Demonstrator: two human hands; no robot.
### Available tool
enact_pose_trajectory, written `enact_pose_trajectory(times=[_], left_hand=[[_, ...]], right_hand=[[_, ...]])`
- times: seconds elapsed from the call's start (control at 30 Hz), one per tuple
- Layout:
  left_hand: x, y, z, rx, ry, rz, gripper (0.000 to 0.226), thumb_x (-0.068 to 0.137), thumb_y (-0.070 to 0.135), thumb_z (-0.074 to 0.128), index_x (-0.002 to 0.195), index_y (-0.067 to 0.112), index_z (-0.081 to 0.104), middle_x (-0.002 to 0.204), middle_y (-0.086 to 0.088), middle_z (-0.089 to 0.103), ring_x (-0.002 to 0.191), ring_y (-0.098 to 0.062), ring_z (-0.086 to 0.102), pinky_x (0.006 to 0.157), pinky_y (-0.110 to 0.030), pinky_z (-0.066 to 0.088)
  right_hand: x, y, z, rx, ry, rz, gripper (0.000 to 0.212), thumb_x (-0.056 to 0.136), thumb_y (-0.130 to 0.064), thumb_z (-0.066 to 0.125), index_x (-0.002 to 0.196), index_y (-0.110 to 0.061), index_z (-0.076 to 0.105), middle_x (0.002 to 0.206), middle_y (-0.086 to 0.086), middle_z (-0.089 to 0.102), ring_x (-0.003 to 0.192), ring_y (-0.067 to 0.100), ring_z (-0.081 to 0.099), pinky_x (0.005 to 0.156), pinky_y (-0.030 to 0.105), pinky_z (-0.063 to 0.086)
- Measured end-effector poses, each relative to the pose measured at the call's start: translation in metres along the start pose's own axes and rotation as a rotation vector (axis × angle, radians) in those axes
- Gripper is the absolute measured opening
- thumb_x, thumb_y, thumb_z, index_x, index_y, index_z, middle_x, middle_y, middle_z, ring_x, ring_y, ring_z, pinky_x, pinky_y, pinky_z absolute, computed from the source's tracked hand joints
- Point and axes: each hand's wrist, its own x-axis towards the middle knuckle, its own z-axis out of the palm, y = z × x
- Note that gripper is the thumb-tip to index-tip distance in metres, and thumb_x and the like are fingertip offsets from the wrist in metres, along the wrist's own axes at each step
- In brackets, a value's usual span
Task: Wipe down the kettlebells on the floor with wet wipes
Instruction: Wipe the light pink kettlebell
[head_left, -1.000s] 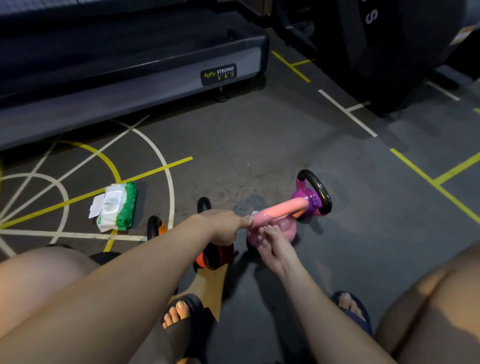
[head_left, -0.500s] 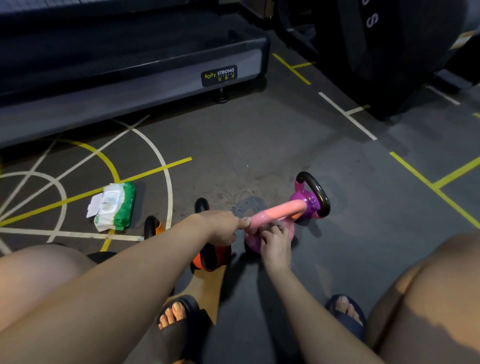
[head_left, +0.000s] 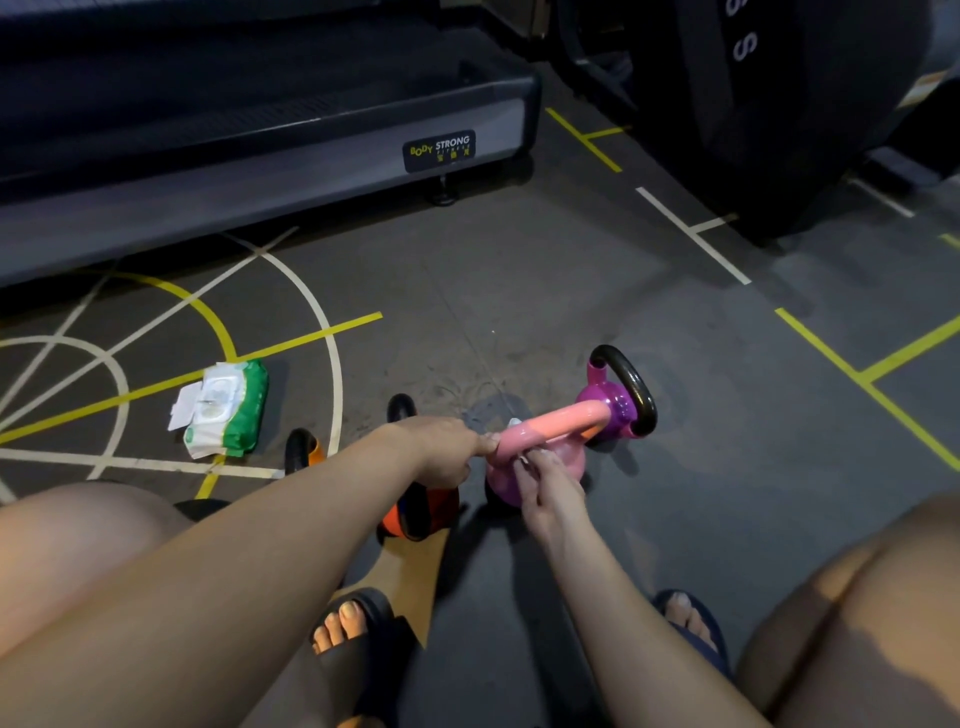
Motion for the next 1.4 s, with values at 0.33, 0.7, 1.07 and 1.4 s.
enact_pose_trajectory(times=[0.33, 0.7, 1.07, 1.4], left_hand=[[0.0, 0.001, 0.0, -0.011, 0.007, 0.005, 0.058, 0.1, 0.018, 0.042, 0.155, 0.036, 0.033, 0.145, -0.01, 0.052, 0.128, -0.032, 0.052, 0.086, -0.032, 0.039], [0.019, 0.015, -0.002, -0.219, 0.199, -0.03, 0.027, 0.095, 0.025, 0.05, 0.111, 0.02, 0.07, 0.108, -0.012, 0.071, 0.105, -0.033, 0.065, 0.083, -0.033, 0.051], [0.039, 0.02, -0.009, -0.281, 0.25, -0.08, 0.02, 0.09, 0.029, 0.061, 0.107, 0.02, 0.068, 0.104, -0.012, 0.071, 0.1, -0.035, 0.066, 0.072, -0.031, 0.047], [0.048, 0.02, -0.021, -0.325, 0.207, -0.127, 0.037, 0.078, 0.024, 0.081, 0.109, 0.023, 0.061, 0.109, -0.007, 0.069, 0.104, -0.029, 0.065, 0.07, -0.027, 0.039]], right_hand=[[0.001, 0.0, -0.009, -0.883, 0.015, -0.227, 0.036, 0.09, 0.002, 0.053, 0.059, -0.015, 0.055, 0.075, 0.007, 0.056, 0.064, 0.011, 0.047, 0.053, 0.01, 0.035], [0.003, -0.028, -0.002, -0.059, 0.032, 0.015, 0.032, 0.094, 0.008, 0.043, 0.104, -0.013, 0.065, 0.1, 0.01, 0.068, 0.084, 0.019, 0.063, 0.071, 0.026, 0.053], [0.007, -0.031, 0.003, -0.016, -0.093, 0.085, 0.045, 0.095, 0.015, 0.035, 0.121, -0.009, 0.063, 0.082, 0.006, 0.077, 0.073, 0.016, 0.074, 0.056, 0.026, 0.058], [0.016, 0.016, -0.034, -1.155, -0.08, -0.659, 0.02, 0.086, 0.007, 0.054, 0.08, -0.009, 0.064, 0.081, 0.001, 0.061, 0.075, 0.01, 0.055, 0.071, 0.024, 0.042]])
